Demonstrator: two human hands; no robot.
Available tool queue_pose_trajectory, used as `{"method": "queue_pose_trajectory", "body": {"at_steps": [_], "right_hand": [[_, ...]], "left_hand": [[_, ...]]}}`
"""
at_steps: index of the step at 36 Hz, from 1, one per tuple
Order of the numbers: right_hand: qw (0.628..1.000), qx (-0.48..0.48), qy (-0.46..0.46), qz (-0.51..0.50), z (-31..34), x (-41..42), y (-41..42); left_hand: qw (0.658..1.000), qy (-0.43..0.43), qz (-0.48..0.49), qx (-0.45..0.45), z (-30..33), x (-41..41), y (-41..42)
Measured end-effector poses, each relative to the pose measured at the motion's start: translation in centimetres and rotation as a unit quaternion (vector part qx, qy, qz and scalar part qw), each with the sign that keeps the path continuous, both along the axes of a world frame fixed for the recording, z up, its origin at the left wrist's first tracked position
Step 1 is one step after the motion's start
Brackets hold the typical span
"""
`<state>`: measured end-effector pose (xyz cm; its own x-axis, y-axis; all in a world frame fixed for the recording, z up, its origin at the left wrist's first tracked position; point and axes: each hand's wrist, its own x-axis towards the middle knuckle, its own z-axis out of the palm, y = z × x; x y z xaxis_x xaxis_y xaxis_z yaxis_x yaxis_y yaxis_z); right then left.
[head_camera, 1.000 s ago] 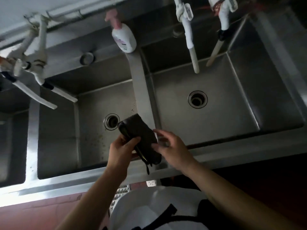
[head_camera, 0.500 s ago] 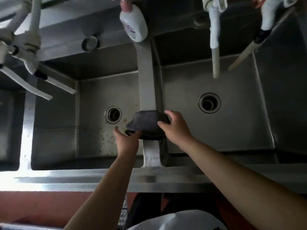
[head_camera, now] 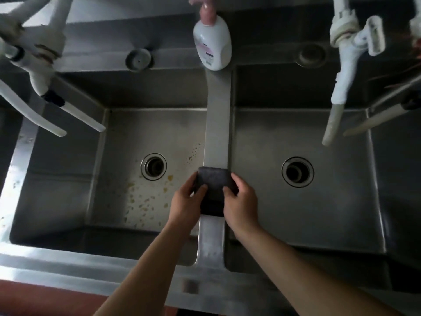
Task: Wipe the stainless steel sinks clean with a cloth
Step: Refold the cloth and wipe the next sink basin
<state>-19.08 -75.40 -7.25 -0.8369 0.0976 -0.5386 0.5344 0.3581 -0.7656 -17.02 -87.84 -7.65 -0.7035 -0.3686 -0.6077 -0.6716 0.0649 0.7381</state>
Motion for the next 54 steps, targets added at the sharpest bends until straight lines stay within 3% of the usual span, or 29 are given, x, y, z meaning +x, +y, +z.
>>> {"method": "queue_pose_trajectory", "body": {"at_steps": [8, 10, 15, 21, 26, 29, 32, 34, 37, 42, 45, 49, 54], "right_hand": [[0.998, 0.041, 0.050, -0.015, 0.1, -8.0, -1.6], [0.998, 0.034, 0.052, 0.002, 0.1, -8.1, -1.4], [0.997, 0.025, 0.061, 0.043, 0.0, -4.7, 0.1], [1.000, -0.002, 0.003, 0.018, 1.2, 1.3, 1.1], [0.991, -0.043, -0.127, -0.030, 3.0, 5.1, 1.0], [0.987, -0.040, -0.156, -0.024, 3.9, 7.3, 1.0], [0.992, 0.040, -0.124, -0.003, 4.6, 9.0, 0.6], [0.993, 0.088, -0.077, 0.015, 5.6, 9.7, -0.2], [0.989, 0.107, 0.032, 0.092, 8.1, 10.5, -2.0], [0.958, 0.074, 0.144, 0.237, 13.6, 10.7, -4.3], [0.945, 0.050, 0.179, 0.268, 17.1, 9.6, -4.8], [0.950, 0.006, 0.199, 0.239, 19.8, 7.1, -4.3], [0.971, -0.006, 0.165, 0.171, 17.2, 4.3, -4.7]], "left_hand": [[0.997, 0.009, -0.048, -0.054, 0.3, -7.2, -1.5], [0.997, -0.003, -0.074, -0.023, 0.6, -7.7, -1.8], [0.985, -0.009, -0.157, -0.074, 0.9, -5.0, -1.8], [0.980, -0.016, -0.192, -0.054, 0.4, 0.8, -2.5], [0.966, -0.059, -0.250, -0.035, 0.8, 4.8, -3.9], [0.953, -0.070, -0.295, -0.015, 0.8, 6.9, -4.5], [0.941, -0.069, -0.329, 0.022, 1.3, 8.3, -5.2], [0.928, -0.046, -0.370, -0.005, 1.9, 8.7, -5.6], [0.907, 0.036, -0.409, -0.094, 3.5, 8.7, -6.8], [0.857, 0.184, -0.473, -0.085, 8.7, 8.3, -9.5], [0.882, 0.167, -0.440, 0.012, 11.8, 8.0, -11.4], [0.883, 0.167, -0.434, 0.055, 14.0, 7.5, -13.7], [0.916, 0.122, -0.363, 0.116, 14.2, 7.0, -14.1]]}}
